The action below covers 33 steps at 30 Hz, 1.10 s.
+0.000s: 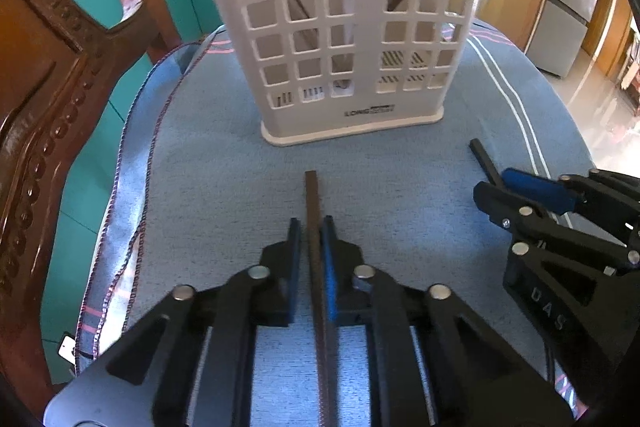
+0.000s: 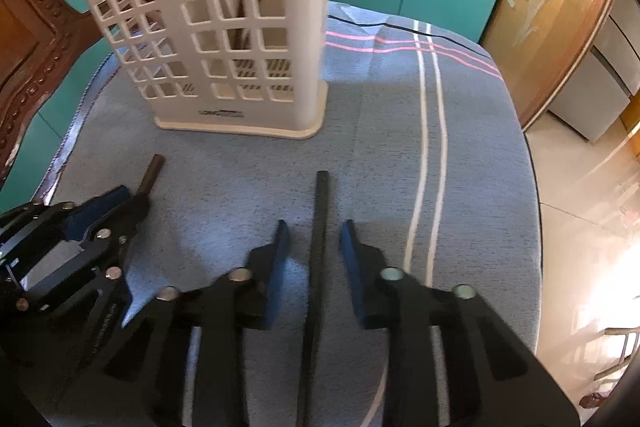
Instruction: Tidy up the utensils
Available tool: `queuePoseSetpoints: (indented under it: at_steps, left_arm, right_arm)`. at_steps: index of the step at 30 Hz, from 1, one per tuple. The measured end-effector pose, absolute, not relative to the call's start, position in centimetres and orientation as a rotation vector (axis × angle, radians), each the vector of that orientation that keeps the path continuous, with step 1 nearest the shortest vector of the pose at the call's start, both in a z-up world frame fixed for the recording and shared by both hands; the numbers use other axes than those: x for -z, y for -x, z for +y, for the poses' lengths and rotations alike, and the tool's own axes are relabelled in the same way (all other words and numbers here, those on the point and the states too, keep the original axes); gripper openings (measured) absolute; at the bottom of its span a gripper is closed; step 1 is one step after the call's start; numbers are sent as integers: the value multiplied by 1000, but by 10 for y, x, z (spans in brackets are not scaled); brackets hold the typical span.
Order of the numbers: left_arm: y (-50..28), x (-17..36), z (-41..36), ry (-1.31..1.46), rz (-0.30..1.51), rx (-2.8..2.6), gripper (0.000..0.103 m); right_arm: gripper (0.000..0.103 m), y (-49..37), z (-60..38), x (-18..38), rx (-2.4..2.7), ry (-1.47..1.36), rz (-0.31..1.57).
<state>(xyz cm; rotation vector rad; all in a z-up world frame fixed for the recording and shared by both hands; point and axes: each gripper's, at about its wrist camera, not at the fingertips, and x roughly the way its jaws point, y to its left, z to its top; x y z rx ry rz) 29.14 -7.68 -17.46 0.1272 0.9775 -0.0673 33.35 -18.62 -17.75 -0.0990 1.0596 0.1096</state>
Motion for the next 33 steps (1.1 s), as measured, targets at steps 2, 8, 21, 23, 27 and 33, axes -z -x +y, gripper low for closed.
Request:
queuePoseSetpoints:
  at_steps: [2, 8, 21, 23, 27, 33]
  left_arm:
    - [-290, 175, -81, -147, 971, 59, 8]
    - [-292, 172, -77, -77, 982, 67, 7]
    - [-235, 70, -72, -78, 688, 90, 7]
    - [-226, 45, -69, -53, 640, 101, 7]
    - [-215, 0, -64, -32, 544, 105, 7]
    - [-219, -77, -49, 18, 398, 121, 7]
  right_arm:
    - [8, -332, -185, 177, -118, 90, 1059]
    - [7, -330, -190, 171, -114, 31, 1042]
    - [7, -278, -206, 61, -212, -56, 729]
    - [7, -268, -211, 42, -233, -80, 685]
    - [7, -249, -225, -4, -249, -139, 576]
    - [7, -249, -233, -74, -237, -183, 421]
